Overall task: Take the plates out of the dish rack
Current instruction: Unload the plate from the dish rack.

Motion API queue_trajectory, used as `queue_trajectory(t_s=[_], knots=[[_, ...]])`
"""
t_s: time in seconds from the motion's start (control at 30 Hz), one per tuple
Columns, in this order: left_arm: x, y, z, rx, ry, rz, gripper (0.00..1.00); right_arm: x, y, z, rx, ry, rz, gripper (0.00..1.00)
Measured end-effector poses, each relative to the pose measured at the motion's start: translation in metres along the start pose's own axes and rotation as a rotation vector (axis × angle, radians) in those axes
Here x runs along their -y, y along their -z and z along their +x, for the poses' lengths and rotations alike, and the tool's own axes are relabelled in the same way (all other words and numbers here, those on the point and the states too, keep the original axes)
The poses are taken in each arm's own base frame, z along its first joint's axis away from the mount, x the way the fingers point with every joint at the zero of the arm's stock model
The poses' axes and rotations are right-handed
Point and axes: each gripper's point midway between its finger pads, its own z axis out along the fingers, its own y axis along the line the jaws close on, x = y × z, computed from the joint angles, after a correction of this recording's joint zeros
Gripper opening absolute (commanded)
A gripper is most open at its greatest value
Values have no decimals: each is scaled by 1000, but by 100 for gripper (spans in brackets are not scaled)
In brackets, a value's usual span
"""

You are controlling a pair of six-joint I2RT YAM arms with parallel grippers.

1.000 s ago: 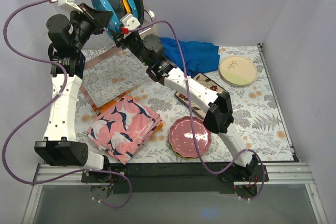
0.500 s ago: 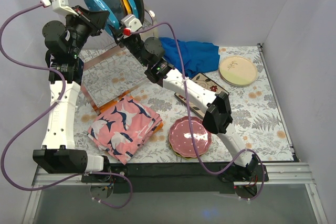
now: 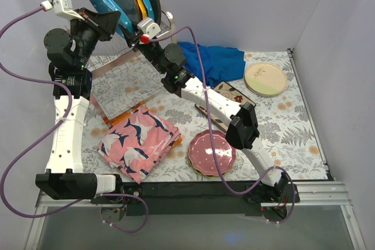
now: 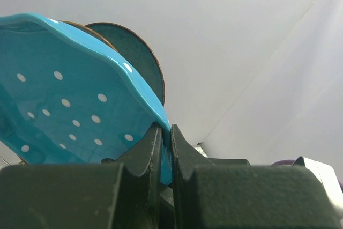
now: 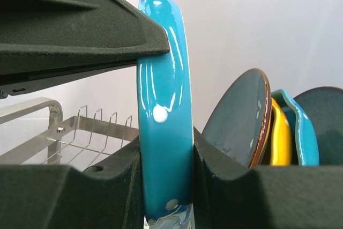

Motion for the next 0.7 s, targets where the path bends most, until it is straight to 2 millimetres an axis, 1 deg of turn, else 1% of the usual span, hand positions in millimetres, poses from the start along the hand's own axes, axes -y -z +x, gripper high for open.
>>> queue_trajectory(t_s=[0.2,0.37,0.57,0.7], knots=[[7,7,-5,18,-9,14,0,-1,-1,-9,36,25,-16,1],[18,11,-11,28,-20,44,0,-3,0,-24,63,41,-28,1],[31,21,-22,53,-40,67,0,-10,-1,-39,111,33,-36,1],[33,22,-23,57,-45,70,0,-10,-1,-44,126,46,-35,1]])
